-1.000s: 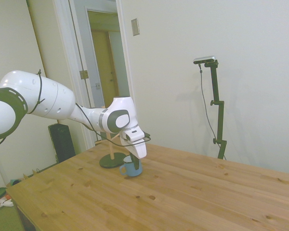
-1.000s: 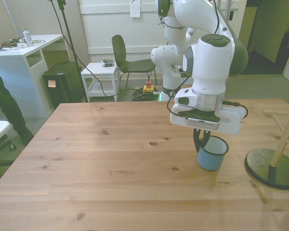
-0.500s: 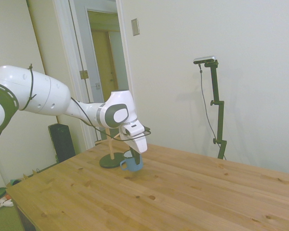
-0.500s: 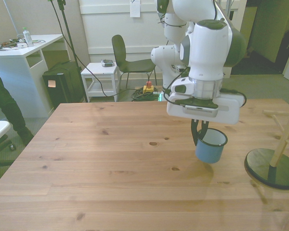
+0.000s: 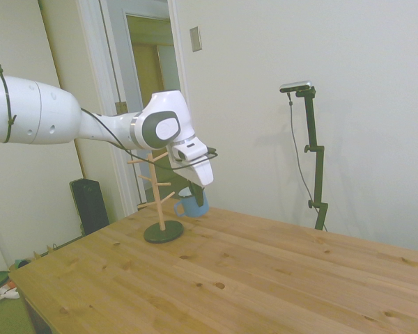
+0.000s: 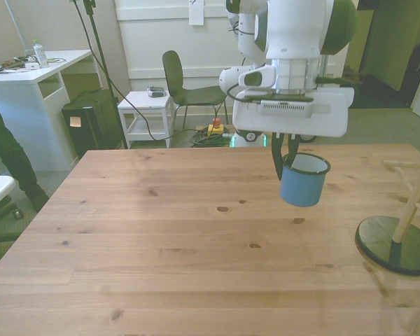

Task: Hang the mug

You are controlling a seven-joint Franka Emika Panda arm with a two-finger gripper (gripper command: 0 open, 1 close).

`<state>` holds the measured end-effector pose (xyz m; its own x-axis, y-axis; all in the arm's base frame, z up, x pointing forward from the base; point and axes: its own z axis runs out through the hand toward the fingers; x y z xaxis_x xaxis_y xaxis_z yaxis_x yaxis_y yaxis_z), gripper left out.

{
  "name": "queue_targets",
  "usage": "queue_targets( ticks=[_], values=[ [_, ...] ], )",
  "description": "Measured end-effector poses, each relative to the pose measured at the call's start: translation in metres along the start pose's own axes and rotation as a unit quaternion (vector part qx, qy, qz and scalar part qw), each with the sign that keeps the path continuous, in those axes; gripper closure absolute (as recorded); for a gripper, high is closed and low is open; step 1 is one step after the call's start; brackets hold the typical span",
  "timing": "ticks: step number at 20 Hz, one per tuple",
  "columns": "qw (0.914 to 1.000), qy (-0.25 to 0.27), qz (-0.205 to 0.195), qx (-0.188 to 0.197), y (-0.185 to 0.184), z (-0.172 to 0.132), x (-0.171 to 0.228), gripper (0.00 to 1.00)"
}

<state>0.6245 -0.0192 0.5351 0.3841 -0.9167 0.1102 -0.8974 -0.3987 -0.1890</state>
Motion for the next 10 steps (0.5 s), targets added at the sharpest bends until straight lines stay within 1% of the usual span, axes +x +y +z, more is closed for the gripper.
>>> queue_targets(
  ticks=[3, 10],
  values=[
    [1.0000, 0.005, -0.004, 0.005, -0.006, -0.022, 0.000, 1.00],
    [0.9998, 0.013, -0.011, 0.014, -0.021, -0.056, -0.001, 1.00]
  ],
)
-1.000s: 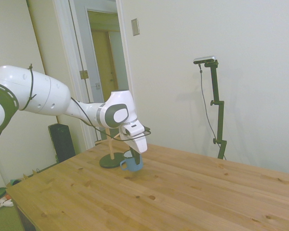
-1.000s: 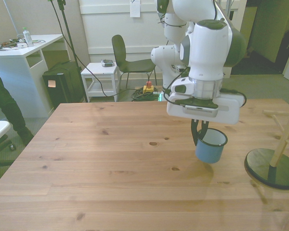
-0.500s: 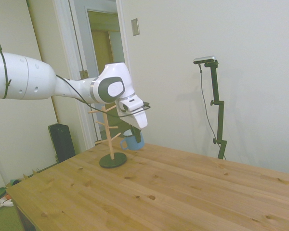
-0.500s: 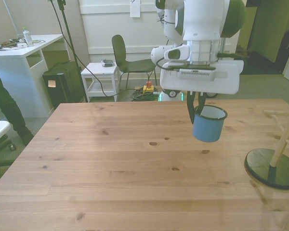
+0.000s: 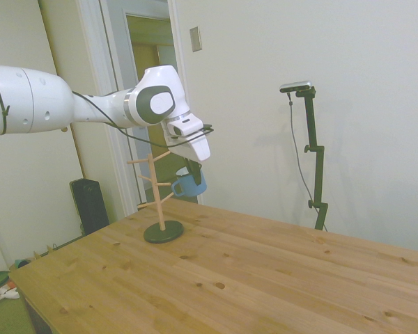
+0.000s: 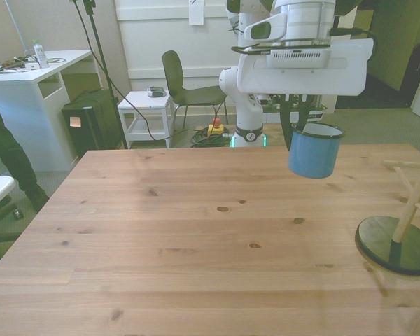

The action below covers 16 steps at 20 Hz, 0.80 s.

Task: Hang the mug

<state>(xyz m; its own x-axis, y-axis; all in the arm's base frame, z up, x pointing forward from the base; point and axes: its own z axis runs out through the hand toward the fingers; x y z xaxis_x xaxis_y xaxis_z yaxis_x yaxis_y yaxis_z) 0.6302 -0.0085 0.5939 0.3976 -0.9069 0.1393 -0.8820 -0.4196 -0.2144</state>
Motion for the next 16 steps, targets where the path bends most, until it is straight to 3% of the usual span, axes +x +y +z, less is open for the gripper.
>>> queue_targets(
  ticks=[5, 16],
  values=[
    [1.0000, 0.008, -0.005, 0.003, -0.011, -0.011, 0.001, 1.00],
    [0.9997, 0.008, -0.022, -0.001, -0.045, -0.002, -0.020, 1.00]
  ],
)
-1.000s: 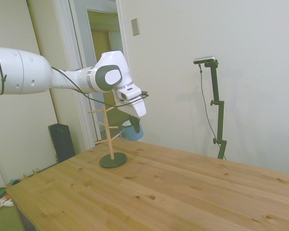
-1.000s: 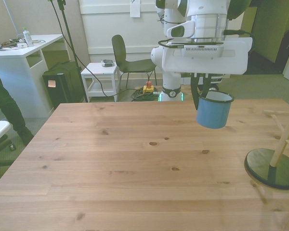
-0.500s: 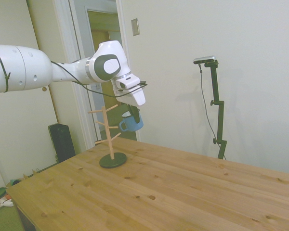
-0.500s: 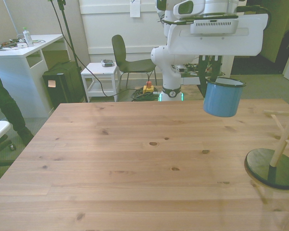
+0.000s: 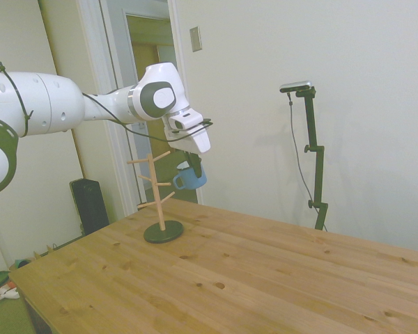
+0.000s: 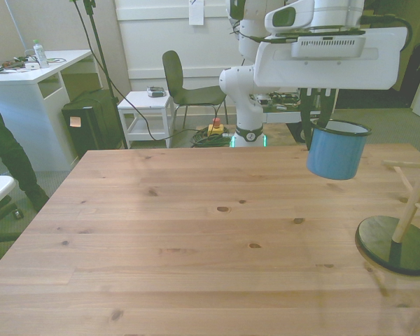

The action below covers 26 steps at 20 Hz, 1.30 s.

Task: Hang the mug

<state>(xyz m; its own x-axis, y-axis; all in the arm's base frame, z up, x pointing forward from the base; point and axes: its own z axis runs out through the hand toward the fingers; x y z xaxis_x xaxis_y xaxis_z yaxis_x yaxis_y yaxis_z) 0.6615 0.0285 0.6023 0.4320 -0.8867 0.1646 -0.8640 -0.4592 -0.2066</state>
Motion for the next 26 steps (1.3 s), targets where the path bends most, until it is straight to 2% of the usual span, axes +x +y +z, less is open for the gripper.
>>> queue_targets(
  ticks=[24, 25, 26],
  values=[
    [0.9993, 0.019, -0.030, -0.013, -0.060, 0.025, -0.078, 1.00],
    [0.9993, 0.019, -0.029, -0.014, -0.061, 0.027, -0.079, 0.00],
    [0.9993, 0.019, -0.027, -0.015, -0.061, 0.029, -0.079, 0.00]
  ],
)
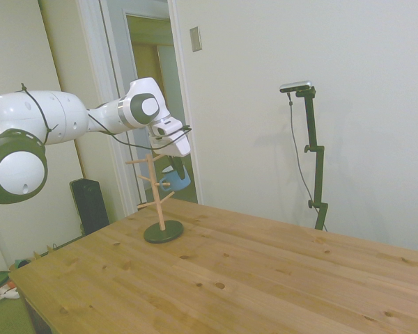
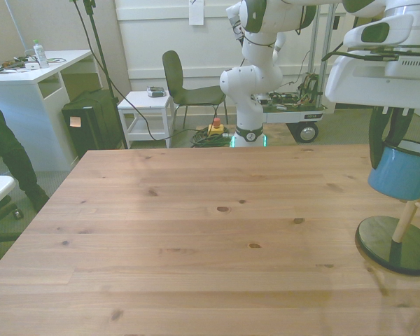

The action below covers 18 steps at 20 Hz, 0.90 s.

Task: Hang the mug

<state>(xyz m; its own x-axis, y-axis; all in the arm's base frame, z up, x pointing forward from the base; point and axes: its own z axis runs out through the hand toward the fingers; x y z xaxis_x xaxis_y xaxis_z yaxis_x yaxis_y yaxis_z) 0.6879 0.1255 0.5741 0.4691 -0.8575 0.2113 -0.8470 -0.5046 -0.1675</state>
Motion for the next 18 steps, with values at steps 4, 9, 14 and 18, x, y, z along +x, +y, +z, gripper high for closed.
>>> queue_targets(
  ticks=[4, 9, 14, 18],
  values=[
    [1.0000, 0.003, 0.007, -0.003, 0.002, 0.003, 0.006, 0.00],
    [0.9999, 0.005, 0.012, -0.003, 0.003, 0.002, 0.011, 0.00],
    [0.9998, 0.007, 0.016, -0.001, 0.004, 0.000, 0.015, 0.00],
    [0.9998, 0.008, 0.019, -0.001, 0.005, -0.001, 0.018, 0.00]
  ],
)
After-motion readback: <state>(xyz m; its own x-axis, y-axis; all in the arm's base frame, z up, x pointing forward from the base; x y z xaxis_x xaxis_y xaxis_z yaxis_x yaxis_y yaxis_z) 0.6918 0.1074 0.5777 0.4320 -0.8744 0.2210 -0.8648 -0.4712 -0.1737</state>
